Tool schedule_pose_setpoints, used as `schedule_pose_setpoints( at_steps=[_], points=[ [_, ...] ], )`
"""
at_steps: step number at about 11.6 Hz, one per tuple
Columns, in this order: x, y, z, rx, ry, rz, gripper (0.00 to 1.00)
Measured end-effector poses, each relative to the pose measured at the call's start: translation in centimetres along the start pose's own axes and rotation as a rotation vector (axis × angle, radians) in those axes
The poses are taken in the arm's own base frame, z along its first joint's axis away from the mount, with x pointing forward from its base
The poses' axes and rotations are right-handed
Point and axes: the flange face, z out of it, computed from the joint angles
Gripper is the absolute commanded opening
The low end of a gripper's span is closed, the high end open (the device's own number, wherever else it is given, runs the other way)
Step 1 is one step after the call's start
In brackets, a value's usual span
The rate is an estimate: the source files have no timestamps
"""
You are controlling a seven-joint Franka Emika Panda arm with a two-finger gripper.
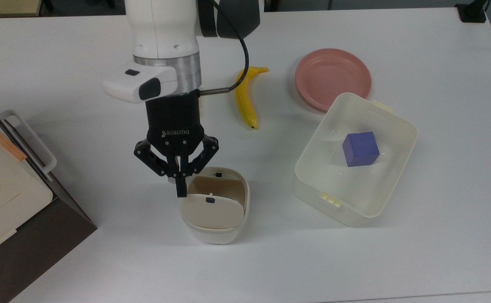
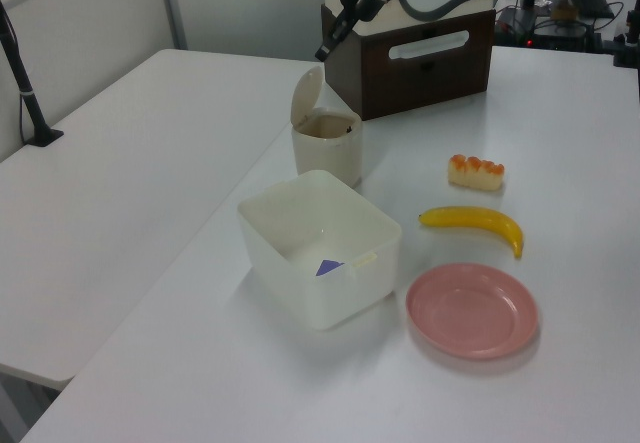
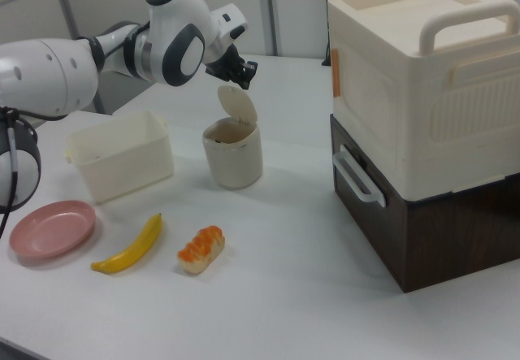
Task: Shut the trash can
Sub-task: 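Push the raised lid down with the gripper until it shuts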
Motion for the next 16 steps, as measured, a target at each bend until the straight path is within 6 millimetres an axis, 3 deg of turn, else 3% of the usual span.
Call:
schedule_pose_setpoints(
  at_steps=[4, 8, 13, 16],
  points=[
    [0.6, -1.8, 0.6, 0.007, 0.043, -0.023, 0.0],
    [0.4, -2.3, 1.0, 0.012, 0.038, -0.029, 0.0],
    [-1.0, -3.2, 3.3, 0.017, -0.005, -0.051, 0.0],
    [-1.7, -4.0, 3.5, 0.026, -0.023, -0.057, 0.0]
  ],
)
